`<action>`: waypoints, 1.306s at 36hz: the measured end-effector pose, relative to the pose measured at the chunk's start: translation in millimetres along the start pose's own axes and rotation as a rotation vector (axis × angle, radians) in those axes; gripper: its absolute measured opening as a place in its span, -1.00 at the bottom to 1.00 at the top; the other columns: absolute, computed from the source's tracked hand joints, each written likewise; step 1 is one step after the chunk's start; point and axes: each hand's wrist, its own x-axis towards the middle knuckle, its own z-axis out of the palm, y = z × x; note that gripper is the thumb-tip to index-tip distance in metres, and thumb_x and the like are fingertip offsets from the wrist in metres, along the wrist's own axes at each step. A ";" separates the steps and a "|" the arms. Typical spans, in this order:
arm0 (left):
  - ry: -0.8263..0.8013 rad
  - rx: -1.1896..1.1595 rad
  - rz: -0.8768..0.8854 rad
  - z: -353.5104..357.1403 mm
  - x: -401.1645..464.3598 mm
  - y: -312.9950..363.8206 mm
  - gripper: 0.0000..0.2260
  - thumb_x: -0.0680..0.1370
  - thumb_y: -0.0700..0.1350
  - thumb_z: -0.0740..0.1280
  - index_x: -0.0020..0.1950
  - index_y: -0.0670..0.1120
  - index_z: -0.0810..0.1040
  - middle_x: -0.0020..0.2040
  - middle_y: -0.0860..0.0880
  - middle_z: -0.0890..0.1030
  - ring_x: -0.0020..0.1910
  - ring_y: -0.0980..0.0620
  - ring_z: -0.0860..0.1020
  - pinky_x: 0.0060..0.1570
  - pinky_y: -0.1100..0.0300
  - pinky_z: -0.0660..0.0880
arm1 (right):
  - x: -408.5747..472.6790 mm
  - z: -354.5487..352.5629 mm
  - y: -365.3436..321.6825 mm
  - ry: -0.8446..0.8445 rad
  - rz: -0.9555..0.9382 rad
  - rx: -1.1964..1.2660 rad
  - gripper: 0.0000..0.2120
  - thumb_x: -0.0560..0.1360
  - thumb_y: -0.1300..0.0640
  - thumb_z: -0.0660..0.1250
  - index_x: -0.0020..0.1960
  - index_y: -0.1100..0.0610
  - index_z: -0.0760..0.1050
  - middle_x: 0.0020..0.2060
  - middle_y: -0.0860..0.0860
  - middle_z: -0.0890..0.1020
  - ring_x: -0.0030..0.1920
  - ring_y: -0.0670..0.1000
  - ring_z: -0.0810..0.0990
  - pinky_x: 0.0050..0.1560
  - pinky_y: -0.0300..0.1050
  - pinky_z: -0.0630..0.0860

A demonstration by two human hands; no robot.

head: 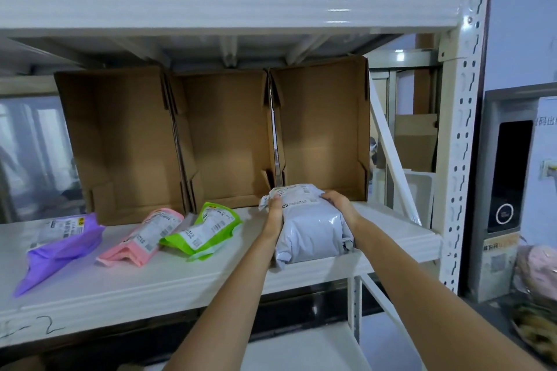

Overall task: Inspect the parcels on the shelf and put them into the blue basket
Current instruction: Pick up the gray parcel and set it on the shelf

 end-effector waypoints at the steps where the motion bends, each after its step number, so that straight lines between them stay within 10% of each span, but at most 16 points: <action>1: -0.014 0.007 -0.013 -1.5 0.0 0.8 -0.58 0.69 -0.08 -0.02 0.43 -0.33 0.25 0.39 -0.34 0.36 0.02 -0.10 0.47 -0.20 0.28 0.43 | 1.1 0.8 -0.9 0.009 0.005 -0.013 -0.77 0.63 0.19 0.13 -0.19 0.19 0.41 -0.28 0.12 0.50 -0.28 0.07 0.47 -0.21 -0.14 0.39; 8: -0.037 0.222 -0.153 -20.9 14.3 4.0 -0.52 0.65 0.14 0.02 0.42 -0.16 0.33 0.31 -0.20 0.48 0.30 -0.16 0.46 0.29 0.08 0.38 | -11.3 -9.4 -7.5 -0.041 0.137 -0.271 -0.70 0.60 -0.05 0.17 -0.07 0.18 0.47 -0.23 0.15 0.61 -0.21 0.10 0.57 -0.17 -0.11 0.44; 18: 0.303 0.766 0.042 -31.5 49.8 46.2 -0.48 0.55 0.17 -0.01 0.12 -0.16 0.55 0.13 -0.18 0.58 0.14 -0.19 0.52 0.06 0.07 0.40 | 5.6 4.7 -28.3 0.296 -0.181 -0.716 -0.51 0.63 -0.07 0.08 0.41 0.22 0.37 0.34 0.18 0.45 0.31 0.18 0.43 0.25 -0.04 0.31; 22: 0.169 0.530 -0.023 -40.8 125.5 3.4 -0.28 0.31 0.35 0.07 0.27 -0.10 0.45 0.29 -0.18 0.51 0.24 -0.18 0.48 0.31 -0.08 0.37 | 17.5 16.3 -29.8 0.142 -0.142 -0.712 -0.30 0.48 -0.35 0.16 0.46 0.08 0.36 0.41 0.11 0.41 0.37 0.16 0.41 0.42 0.06 0.27; 26: 0.120 0.203 -0.158 -34.7 136.1 -29.1 -0.36 0.37 0.16 0.26 0.31 -0.24 0.43 0.21 -0.23 0.56 0.05 -0.17 0.58 0.03 0.03 0.55 | 49.5 9.7 -16.8 -0.068 -0.054 -0.520 -0.10 0.26 -0.47 0.24 0.43 0.06 0.35 0.32 0.12 0.49 0.30 0.14 0.50 0.43 0.12 0.29; 29: 0.111 0.026 -0.110 -14.6 62.1 12.2 -0.79 0.60 -0.22 0.14 0.13 -0.31 0.45 -0.13 -0.19 0.57 -0.22 -0.05 0.50 -0.42 0.28 0.49 | 38.7 15.8 -18.8 -0.131 -0.020 -0.408 -0.41 0.44 -0.30 0.26 0.23 0.14 0.52 0.06 0.15 0.65 0.08 0.12 0.62 0.22 -0.01 0.47; 33: 0.015 -0.006 -0.147 -7.2 39.6 24.0 -0.67 0.65 -0.28 0.01 -0.27 -0.23 0.40 -0.61 -0.04 0.53 -0.32 -0.02 0.41 -0.61 0.36 0.39 | 38.6 18.1 -18.8 -0.248 -0.020 -0.390 -0.76 0.59 0.08 0.20 -0.16 0.17 0.52 -0.30 0.09 0.61 -0.28 0.03 0.58 -0.18 -0.15 0.46; 38: 0.060 -0.014 -0.198 -9.2 41.0 24.4 -0.67 0.66 -0.22 0.03 -0.27 -0.23 0.39 -0.49 -0.13 0.54 -0.32 -0.02 0.41 -0.38 0.22 0.36 | 43.8 13.7 -18.5 -0.297 0.023 -0.393 -0.80 0.58 0.10 0.21 -0.06 0.16 0.56 -0.25 0.08 0.65 -0.26 0.00 0.62 -0.21 -0.18 0.49; 47: 0.080 -0.082 -0.192 -7.6 40.1 19.8 -0.66 0.64 -0.28 0.02 -0.32 -0.19 0.36 -0.55 -0.11 0.49 -0.35 0.00 0.38 -0.57 0.33 0.38 | 57.4 10.3 -6.9 -0.143 0.011 -0.234 -0.75 0.61 0.30 0.16 -0.21 0.29 0.47 -0.55 0.07 0.61 -0.56 -0.04 0.60 -0.57 -0.33 0.45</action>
